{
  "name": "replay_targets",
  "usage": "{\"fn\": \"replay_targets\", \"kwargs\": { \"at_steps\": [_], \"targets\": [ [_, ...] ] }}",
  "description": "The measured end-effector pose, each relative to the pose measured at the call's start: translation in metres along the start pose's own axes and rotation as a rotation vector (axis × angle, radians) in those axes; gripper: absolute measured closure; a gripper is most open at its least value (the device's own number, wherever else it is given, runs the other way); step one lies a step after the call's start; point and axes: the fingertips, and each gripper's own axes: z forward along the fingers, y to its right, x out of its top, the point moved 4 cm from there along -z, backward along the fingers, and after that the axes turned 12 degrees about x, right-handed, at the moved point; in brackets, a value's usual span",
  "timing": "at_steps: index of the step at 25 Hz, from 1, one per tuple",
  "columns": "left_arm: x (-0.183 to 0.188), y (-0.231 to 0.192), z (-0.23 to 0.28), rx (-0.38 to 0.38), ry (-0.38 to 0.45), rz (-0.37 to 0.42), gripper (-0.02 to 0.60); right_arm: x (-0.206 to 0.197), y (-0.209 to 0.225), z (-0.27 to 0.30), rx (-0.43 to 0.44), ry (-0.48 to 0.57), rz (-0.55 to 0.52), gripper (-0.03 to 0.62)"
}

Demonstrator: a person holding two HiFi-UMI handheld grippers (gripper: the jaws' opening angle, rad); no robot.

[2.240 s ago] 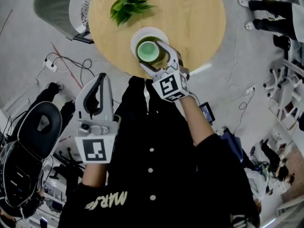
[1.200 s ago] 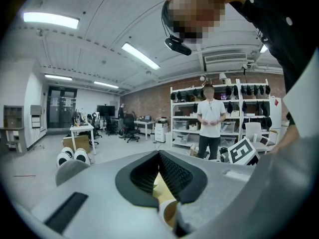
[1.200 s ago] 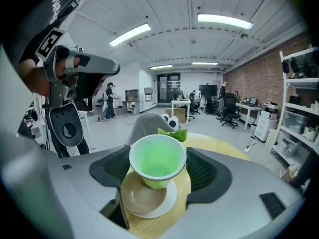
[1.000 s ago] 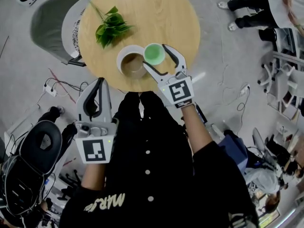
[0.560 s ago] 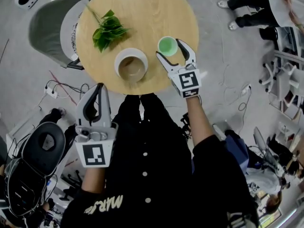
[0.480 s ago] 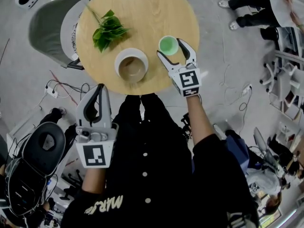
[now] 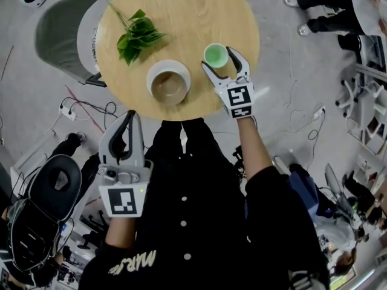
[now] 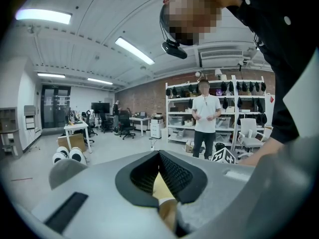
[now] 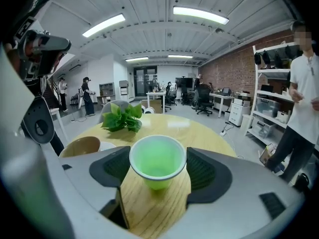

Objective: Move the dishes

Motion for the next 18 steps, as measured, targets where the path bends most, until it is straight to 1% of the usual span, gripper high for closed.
{"fn": "replay_targets", "kwargs": {
  "at_steps": [9,15,18],
  "targets": [
    [-0.008,0.004,0.002,-0.001,-0.018,0.001,0.58,-0.013,-0.001,0.009,0.003,-0.015,-0.031,0.246],
    [-0.01,0.003,0.003,0.005,-0.021,-0.001,0.58,-0.015,-0.002,0.01,0.01,-0.022,-0.026,0.244],
    [-0.01,0.004,0.003,0.004,-0.016,-0.002,0.58,-0.016,-0.004,0.011,0.027,-0.024,-0.018,0.224]
  ]
}}
